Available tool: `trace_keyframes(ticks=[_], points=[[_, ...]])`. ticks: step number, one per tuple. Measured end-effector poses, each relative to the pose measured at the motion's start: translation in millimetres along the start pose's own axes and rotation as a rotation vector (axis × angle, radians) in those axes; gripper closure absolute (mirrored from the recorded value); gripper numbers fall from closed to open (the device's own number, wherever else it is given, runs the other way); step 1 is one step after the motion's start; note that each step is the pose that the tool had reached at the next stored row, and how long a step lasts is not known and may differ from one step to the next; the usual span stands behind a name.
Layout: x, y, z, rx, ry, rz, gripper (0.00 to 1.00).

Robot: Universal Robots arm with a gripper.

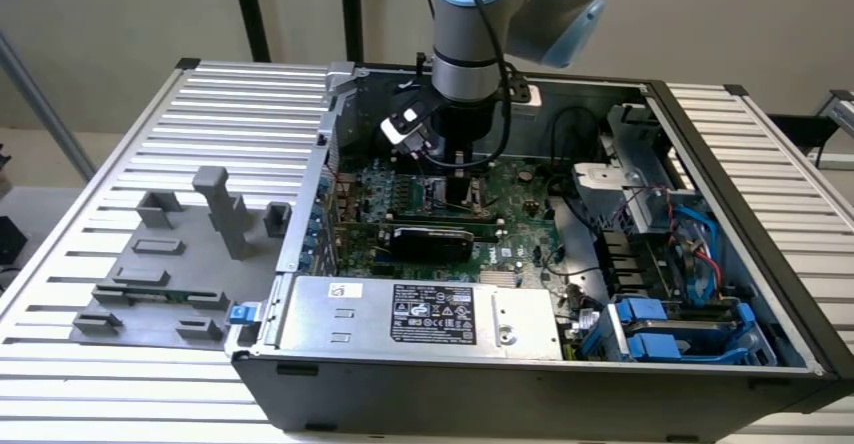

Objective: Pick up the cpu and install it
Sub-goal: 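Place the cpu into insertion slot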

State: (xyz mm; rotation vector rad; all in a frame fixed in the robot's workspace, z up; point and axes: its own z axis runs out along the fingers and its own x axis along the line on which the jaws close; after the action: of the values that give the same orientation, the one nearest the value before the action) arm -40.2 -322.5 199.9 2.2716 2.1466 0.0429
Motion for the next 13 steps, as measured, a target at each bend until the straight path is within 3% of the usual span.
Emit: trace_keyframes(ticks=[13], points=[[-0.1,-0.3,0.4,0.0039,0.0005,-0.015,0.46]])
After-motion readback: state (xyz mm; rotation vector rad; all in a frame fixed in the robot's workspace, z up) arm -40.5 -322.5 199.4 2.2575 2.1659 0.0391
